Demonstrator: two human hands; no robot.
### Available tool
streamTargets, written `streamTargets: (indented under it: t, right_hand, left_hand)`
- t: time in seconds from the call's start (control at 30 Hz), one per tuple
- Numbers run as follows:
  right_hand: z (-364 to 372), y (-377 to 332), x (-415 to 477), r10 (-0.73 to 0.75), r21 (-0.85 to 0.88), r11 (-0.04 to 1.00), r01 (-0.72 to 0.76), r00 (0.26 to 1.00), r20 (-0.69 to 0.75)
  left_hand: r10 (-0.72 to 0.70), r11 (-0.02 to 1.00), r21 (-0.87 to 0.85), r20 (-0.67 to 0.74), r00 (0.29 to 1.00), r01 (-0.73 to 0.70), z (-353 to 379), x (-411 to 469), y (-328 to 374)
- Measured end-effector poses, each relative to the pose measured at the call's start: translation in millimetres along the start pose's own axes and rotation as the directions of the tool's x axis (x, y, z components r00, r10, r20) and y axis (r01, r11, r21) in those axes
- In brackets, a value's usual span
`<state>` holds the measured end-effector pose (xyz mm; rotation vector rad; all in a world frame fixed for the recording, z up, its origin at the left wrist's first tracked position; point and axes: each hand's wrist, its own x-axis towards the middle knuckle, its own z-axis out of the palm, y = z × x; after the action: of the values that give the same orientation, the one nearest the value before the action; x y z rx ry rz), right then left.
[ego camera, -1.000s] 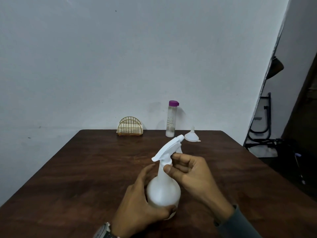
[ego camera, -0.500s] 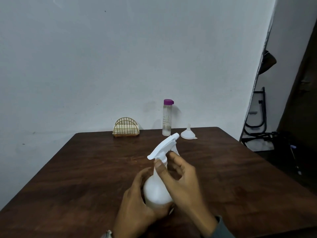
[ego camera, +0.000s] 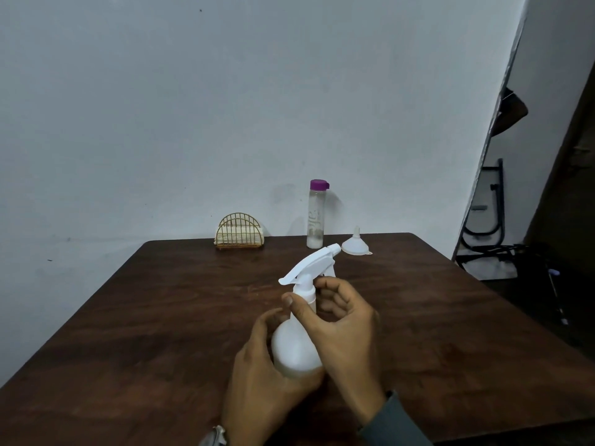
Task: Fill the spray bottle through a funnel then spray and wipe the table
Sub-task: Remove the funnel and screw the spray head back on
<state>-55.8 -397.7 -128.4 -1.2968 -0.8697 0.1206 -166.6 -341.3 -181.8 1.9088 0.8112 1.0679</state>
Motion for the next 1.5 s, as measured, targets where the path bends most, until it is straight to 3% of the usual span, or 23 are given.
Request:
streamTargets:
  t: [0.07,0.17,0.27,0.37,0.57,0.7,0.77,0.97,1.17,1.23,1.3,1.37,1.43,1.5]
  right_hand:
    - [-1,-1,1,-0.008,-0.001,1.0,0.008,0.999,0.043]
    - [-8,-1,5,0.035,0.035,0.999,-0.041,0.986,0.161]
    - [-15,2,16,0.076,0.04,0.995,-0.088,0.966,0.249]
    - [-22,0,23,0.084,0.009,0.996,-0.092,0.941,0.327]
    - [-27,4,28,0.115,0.001,0.992,-0.123,0.935,0.335]
    - [-30,-1,33,0.139,-0.026,0.99,-0.141,0.903,0.406]
    - [-32,-3,36,0.169,-0.024,0.984,-0.177,0.877,0.449]
    - [-30,-6,27,0.17,-0.009,0.982,-0.187,0.871,0.462]
    - [-33,-12,31,0.168,-0.034,0.984,-0.176,0.84,0.516]
    - [-30,-12,28,0.169,-0.027,0.983,-0.181,0.842,0.512]
    - [-26,-10,23,0.156,-0.028,0.986,-0.162,0.864,0.478]
    - [-23,-8,20,0.148,-0.035,0.988,-0.147,0.885,0.442]
    - [-23,-8,21,0.146,-0.049,0.989,-0.139,0.881,0.449]
    - [-25,-11,24,0.143,-0.071,0.99,-0.124,0.865,0.481]
  left_hand:
    - [-0.005,0.999,0.044,-0.039,0.999,0.007,5,-3,4]
    - [-0.002,0.997,0.074,0.013,1.0,0.001,7,-5,8]
    - [-0.022,0.998,-0.056,0.199,0.98,0.034,-2,-1,5]
    - [-0.008,0.999,-0.028,0.333,0.943,0.018,-13,6,4]
    - [-0.026,0.988,0.156,0.145,0.989,0.003,-6,1,5]
    - [-0.014,1.0,0.021,0.367,0.93,0.007,-10,6,4]
    - [-0.025,0.999,-0.015,0.409,0.912,0.034,-16,13,6]
    - [-0.067,0.986,0.156,0.078,0.995,0.054,8,-3,14]
    - [-0.079,0.991,-0.066,0.42,0.904,0.117,-13,5,2]
    - [-0.083,0.996,-0.002,0.32,0.944,0.088,-13,6,4]
    - [-0.102,0.992,0.092,0.128,0.987,0.09,-2,-1,10]
    - [-0.121,0.989,0.097,0.067,0.99,0.114,6,-7,13]
    - [-0.101,0.995,0.026,0.157,0.982,0.098,4,-5,7]
    - [-0.064,0.99,-0.096,0.345,0.937,0.102,-8,4,-2]
